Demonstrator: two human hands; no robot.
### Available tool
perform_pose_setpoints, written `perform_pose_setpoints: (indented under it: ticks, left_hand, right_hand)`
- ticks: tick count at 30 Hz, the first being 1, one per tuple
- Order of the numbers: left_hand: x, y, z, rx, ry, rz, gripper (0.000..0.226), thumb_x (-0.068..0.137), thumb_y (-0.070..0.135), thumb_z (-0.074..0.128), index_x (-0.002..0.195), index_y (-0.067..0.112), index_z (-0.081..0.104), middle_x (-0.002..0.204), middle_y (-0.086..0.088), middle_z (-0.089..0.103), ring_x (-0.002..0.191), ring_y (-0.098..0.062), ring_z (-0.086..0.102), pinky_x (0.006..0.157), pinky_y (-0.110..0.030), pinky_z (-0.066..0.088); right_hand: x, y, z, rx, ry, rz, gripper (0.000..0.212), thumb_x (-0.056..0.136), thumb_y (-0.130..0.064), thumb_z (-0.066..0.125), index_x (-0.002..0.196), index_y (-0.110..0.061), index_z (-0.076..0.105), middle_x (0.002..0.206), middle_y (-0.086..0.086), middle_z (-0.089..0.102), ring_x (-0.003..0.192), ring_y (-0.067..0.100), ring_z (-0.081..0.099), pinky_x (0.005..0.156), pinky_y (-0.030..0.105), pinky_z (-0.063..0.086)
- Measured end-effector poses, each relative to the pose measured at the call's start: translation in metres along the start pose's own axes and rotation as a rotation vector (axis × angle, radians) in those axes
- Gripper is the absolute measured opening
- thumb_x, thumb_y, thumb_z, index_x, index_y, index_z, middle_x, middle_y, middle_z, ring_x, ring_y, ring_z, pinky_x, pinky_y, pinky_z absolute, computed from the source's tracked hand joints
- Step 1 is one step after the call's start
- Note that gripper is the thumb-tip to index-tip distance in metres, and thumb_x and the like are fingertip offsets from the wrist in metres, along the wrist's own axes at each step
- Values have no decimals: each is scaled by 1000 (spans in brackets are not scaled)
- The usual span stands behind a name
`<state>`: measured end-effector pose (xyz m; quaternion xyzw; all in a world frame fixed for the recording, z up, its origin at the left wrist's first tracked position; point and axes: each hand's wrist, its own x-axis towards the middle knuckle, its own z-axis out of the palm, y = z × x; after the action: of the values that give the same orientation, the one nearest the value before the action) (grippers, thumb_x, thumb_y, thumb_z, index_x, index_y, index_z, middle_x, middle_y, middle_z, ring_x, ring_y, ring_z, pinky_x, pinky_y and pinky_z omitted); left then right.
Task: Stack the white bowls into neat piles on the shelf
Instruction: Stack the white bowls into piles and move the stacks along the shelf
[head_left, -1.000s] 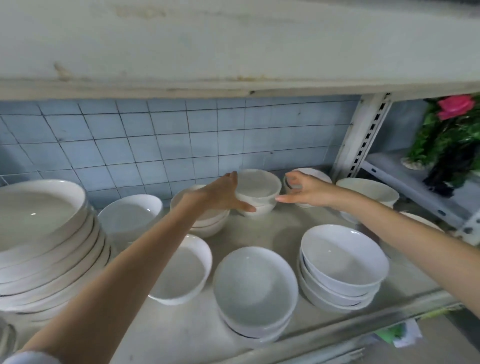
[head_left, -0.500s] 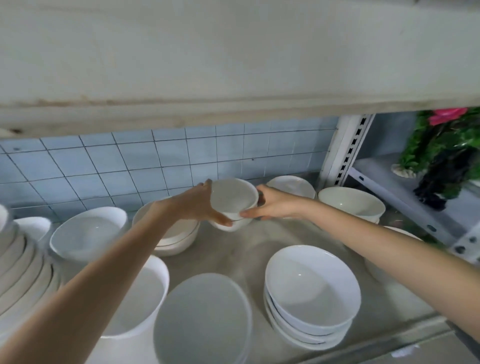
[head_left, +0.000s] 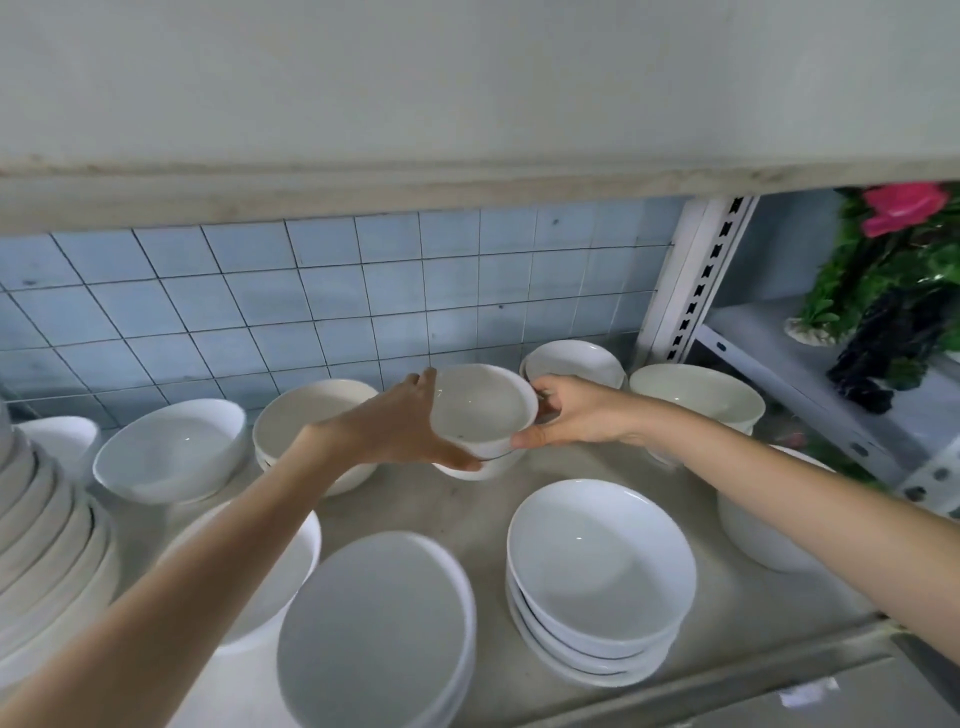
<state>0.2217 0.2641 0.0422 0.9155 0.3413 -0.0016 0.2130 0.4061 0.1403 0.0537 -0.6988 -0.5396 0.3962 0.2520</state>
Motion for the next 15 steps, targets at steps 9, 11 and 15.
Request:
perform_pose_setpoints:
  ticks: [9,11,15]
  left_hand:
    - [-15,10,4,-26,40,10,115,68,66,68,149,12,8,152,-2,24,135,-21,33,104,-33,29]
    - [-15,10,6,-31,56,-8,115,68,67,67,150,12,7,153,-1,23,136,-21,31,106,-32,28]
    - [-17,9,7,-72,76,-21,115,66,66,70,149,12,11,151,-1,26,134,-21,34,104,-31,30]
  right_hand:
    - [-12,30,-40,-266,381,-61,38,86,-31,65,116,-8,61,118,5,64,112,17,59,97,25,42]
    - [-12,35,-32,-430,323,-50,40,89,-34,61,119,-8,60,123,4,62,115,19,55,99,31,42]
    - [-8,36,-20,-655,294,10,32,92,-41,51,89,-10,59,88,8,63,89,26,54,63,32,37]
